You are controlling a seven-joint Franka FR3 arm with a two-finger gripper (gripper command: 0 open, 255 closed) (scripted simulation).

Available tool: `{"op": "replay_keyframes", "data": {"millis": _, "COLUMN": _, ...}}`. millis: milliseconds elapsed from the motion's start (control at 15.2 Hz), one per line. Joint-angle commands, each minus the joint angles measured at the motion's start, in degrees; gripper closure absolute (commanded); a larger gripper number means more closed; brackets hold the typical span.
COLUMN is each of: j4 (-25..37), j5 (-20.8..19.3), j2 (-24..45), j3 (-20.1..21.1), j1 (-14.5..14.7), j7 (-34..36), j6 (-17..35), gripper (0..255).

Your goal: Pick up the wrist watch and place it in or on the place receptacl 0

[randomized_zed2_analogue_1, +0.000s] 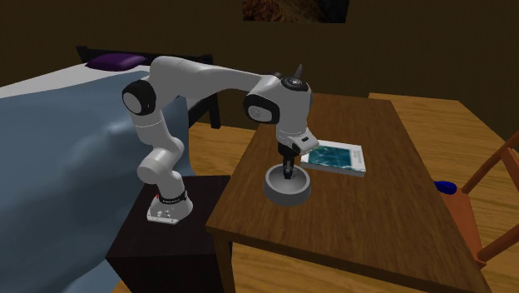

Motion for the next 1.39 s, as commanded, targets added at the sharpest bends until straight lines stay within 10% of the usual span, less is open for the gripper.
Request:
{"op": "replay_keyframes", "data": {"millis": 0, "j4": 0.0, "j5": 0.0, "j2": 0.0, "j3": 0.0, "j1": 0.0, "j7": 0.0, "j6": 0.1, "gripper": 255}}
{"op": "replay_keyframes", "data": {"millis": 132, "j4": 0.0, "j5": 0.0, "j2": 0.0, "j3": 0.0, "j1": 0.0, "j7": 0.0, "j6": 0.0, "gripper": 255}}
{"op": "replay_keyframes", "data": {"millis": 198, "j4": 0.0, "j5": 0.0, "j2": 0.0, "j3": 0.0, "j1": 0.0, "j7": 0.0, "j6": 0.0, "gripper": 0}}
{"op": "replay_keyframes", "data": {"millis": 1320, "j4": 8.7, "j5": 0.1, "j2": 1.2, "j3": -0.4, "j1": -0.4, "j7": 0.0, "j6": -7.5, "gripper": 0}}
